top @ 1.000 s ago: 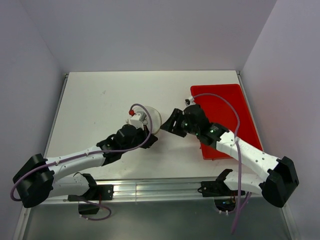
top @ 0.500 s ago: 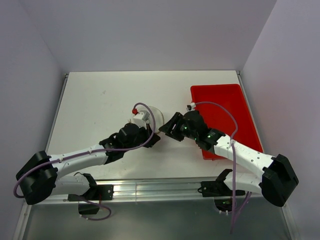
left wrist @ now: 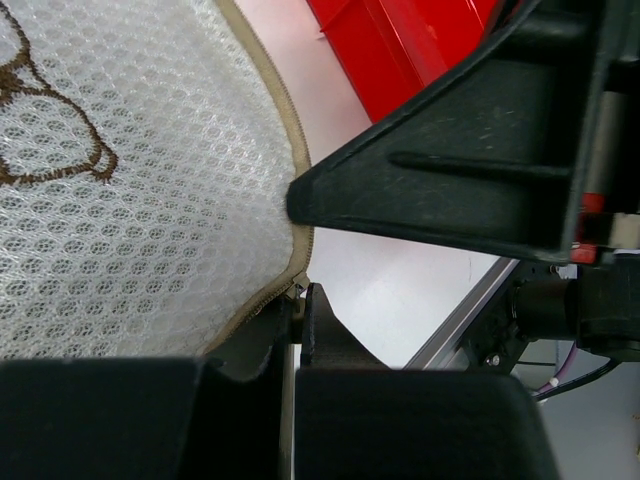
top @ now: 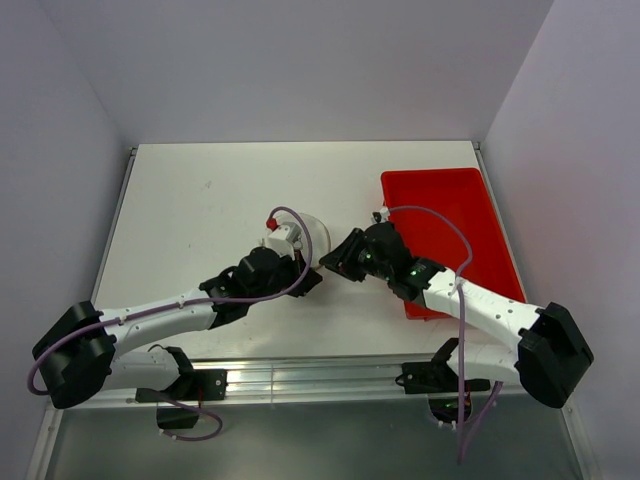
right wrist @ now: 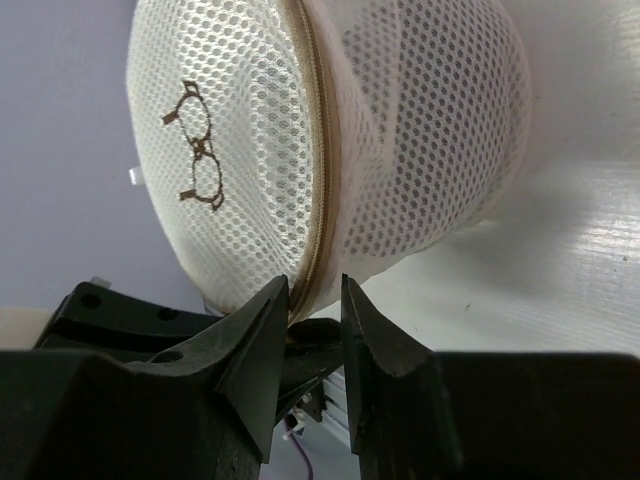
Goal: Place the bra in the laundry bag and zip it closed
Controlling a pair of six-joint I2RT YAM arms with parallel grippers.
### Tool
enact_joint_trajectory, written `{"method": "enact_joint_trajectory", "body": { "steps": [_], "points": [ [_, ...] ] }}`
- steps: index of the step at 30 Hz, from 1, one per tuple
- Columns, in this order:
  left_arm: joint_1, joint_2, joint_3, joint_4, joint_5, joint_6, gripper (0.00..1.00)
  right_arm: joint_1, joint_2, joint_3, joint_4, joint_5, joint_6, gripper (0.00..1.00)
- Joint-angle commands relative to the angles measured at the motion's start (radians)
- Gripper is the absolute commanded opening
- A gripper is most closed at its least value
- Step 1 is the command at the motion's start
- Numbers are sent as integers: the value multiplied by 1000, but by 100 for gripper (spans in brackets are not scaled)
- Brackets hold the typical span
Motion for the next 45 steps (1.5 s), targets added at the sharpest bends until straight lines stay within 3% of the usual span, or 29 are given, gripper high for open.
{"method": "enact_joint_trajectory", "body": {
  "steps": [1, 5, 7, 8, 12, 18, 24, 34, 35, 37, 38, 39, 41, 45],
  "points": [
    [-7, -9, 43, 42, 15, 22, 0, 10, 30, 32, 39, 12, 4, 35],
    [-7, -22, 38, 26, 15, 30, 0, 12, 51, 43, 39, 11, 5, 34],
    [-7, -32, 37, 13, 14, 31, 0, 12, 62, 57, 39, 14, -4, 25],
    [-7, -39, 35, 4, 9, 34, 0, 12, 65, 63, 35, 23, -10, 15],
    [-7, -86, 18, -53, -22, 42, 0, 4, 67, 106, -29, 47, -54, 1],
    [19, -210, -15, -178, -86, 51, 0, -91, 70, 216, -149, 54, -205, 0],
    [116, -324, -61, -259, -66, 50, 0, -178, 158, 368, -226, -23, -364, 0],
    [143, -401, -86, -266, -57, 13, 0, -208, 369, 640, -287, -83, -518, 0],
    [142, -393, -84, -252, -28, 5, 0, -206, 378, 652, -296, -97, -513, 3],
    [140, -356, -80, -237, -14, -1, 0, -199, 379, 672, -313, -103, -495, 20],
    [140, -342, -75, -184, -10, -4, 0, -186, 375, 674, -321, -95, -490, 40],
    [139, -326, -72, -166, 6, -5, 0, -182, 363, 672, -336, -83, -484, 49],
    [129, -272, -51, -116, 15, -8, 0, -169, 341, 652, -344, -83, -470, 58],
    [110, -174, 1, -51, 35, -4, 0, -168, 254, 585, -365, -85, -437, 59]
  ]
}}
